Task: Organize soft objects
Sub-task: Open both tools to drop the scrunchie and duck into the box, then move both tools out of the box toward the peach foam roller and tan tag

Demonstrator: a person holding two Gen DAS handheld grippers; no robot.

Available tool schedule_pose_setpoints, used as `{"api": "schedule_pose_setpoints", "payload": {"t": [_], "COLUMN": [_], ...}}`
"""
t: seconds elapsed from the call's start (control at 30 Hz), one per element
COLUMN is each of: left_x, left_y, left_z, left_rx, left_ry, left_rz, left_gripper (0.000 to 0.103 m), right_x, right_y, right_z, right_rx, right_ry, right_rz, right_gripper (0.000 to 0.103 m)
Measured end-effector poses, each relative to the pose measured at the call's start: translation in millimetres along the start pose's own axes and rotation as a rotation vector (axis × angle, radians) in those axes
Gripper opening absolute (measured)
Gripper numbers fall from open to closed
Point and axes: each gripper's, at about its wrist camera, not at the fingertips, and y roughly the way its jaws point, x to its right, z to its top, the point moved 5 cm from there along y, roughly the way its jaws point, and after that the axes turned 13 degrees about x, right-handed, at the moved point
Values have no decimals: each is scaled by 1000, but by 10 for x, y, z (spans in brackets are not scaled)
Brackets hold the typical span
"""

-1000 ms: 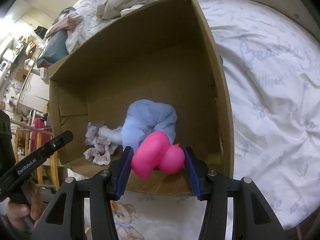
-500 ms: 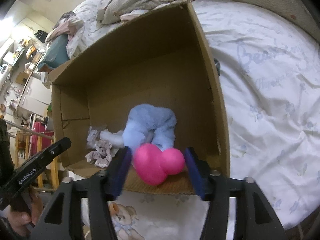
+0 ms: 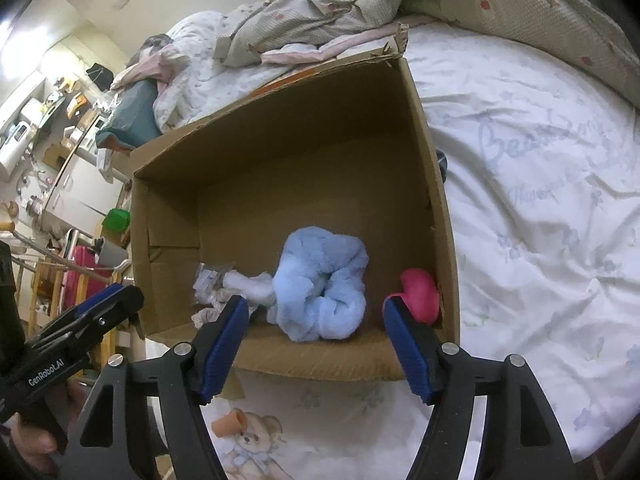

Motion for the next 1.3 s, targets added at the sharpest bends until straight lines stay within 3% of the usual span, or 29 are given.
{"api": "schedule_pose_setpoints", "payload": {"t": [0.53,0.87,1.3], "left_x": [-229,-553,-761], "left_y": [-317,-365,-376], "left_z": [-372,-506,-541], "left_rx": [-6,-27,-51], "left_ry": [-44,-131,-191], "left_rz": [74,128,158], "left_gripper": [63,63,63], "right_x": [-131,-362,-530], "right_y": [-181,-16,233], "right_z": [-300,-753,-1256], "right_rx": [-25,-151,-283], "right_ry": [22,65,105], "right_rz": [52,116,112], "right_gripper": [74,74,74]}}
